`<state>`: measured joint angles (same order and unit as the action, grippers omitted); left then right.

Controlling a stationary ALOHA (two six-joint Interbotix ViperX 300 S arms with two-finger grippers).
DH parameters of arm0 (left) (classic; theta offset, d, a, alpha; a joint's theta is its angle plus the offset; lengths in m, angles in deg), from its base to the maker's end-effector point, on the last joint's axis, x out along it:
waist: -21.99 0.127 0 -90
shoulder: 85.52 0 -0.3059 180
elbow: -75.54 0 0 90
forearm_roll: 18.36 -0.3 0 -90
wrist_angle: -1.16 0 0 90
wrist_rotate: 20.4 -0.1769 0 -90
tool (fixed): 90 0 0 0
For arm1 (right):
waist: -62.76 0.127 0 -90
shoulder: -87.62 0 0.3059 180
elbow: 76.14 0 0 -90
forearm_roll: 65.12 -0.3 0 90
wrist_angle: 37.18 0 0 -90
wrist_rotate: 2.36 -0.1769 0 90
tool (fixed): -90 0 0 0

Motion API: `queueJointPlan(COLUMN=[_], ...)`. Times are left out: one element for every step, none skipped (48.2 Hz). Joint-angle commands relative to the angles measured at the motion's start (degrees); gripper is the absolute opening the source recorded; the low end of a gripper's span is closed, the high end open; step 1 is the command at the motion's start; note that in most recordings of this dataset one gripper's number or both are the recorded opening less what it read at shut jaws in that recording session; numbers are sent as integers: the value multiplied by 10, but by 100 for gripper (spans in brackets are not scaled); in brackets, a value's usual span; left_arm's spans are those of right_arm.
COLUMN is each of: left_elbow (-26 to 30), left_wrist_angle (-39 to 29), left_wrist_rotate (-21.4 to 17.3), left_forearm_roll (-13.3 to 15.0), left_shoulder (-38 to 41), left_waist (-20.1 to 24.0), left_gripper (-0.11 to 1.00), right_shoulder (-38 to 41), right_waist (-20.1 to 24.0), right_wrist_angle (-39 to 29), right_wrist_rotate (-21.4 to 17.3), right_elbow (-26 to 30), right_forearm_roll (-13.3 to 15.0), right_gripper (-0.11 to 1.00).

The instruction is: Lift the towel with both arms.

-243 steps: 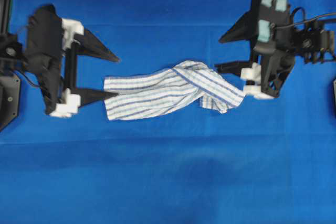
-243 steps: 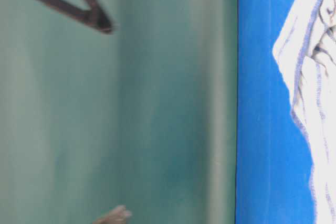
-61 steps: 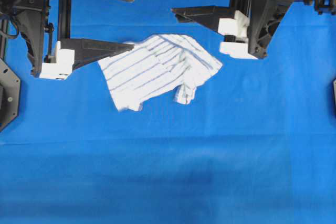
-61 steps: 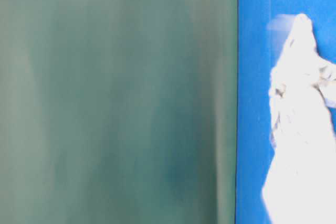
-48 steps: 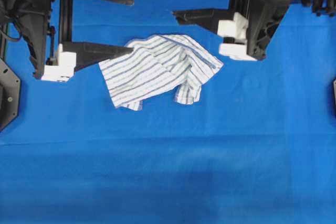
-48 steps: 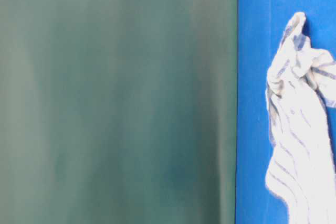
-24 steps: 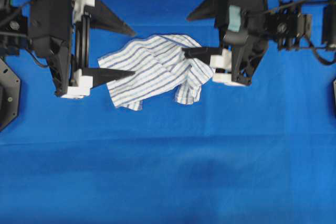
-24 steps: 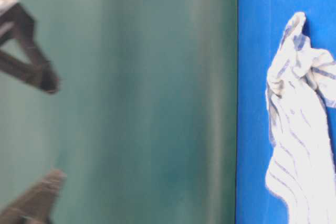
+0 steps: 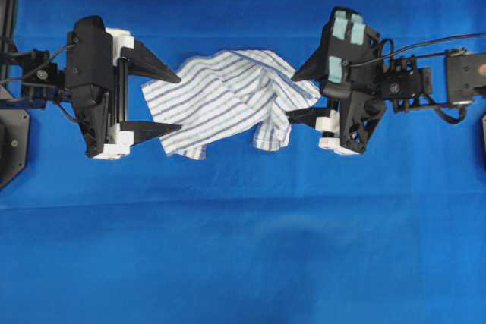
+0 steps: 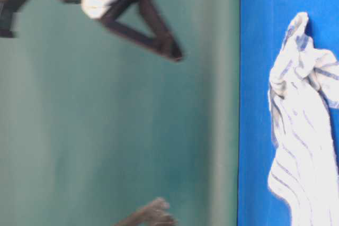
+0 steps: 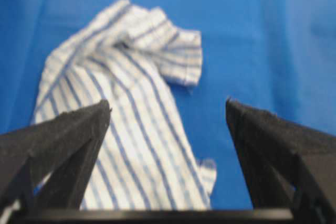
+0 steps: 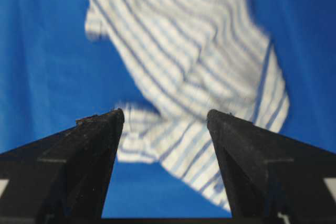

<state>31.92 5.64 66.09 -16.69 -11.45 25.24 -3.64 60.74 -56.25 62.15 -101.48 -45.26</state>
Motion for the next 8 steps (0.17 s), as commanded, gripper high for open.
queueJointPlan(left_elbow=[-13, -18, -22, -25, -30, -34, -37, -39], left_wrist_angle=[43, 53, 62, 71, 80, 90, 97, 101], left_wrist_rotate=[-1, -1, -1, -1, -1, -1, -1, -1], left_forearm_roll=[1, 1, 1, 1, 1, 1, 1, 2], left_shoulder=[18, 24, 31, 39, 46, 56, 64, 72], left_waist=[0, -1, 0, -1, -1, 0, 0, -1], left_gripper=[90, 90, 90, 90, 90, 90, 90, 90], right_shoulder=[7, 11, 16, 20, 25, 29, 33, 38], right_waist=[-7, -9, -10, -11, -12, -13, -14, -15], right_wrist_angle=[28, 34, 40, 47, 54, 61, 66, 71], right_wrist_rotate=[-9, -11, -13, -16, -18, -19, -21, -22], right_elbow=[-13, -18, -22, -26, -29, -33, -35, -38], right_forearm_roll=[1, 1, 1, 1, 1, 1, 1, 1], right_gripper=[66, 66, 66, 66, 66, 66, 66, 66])
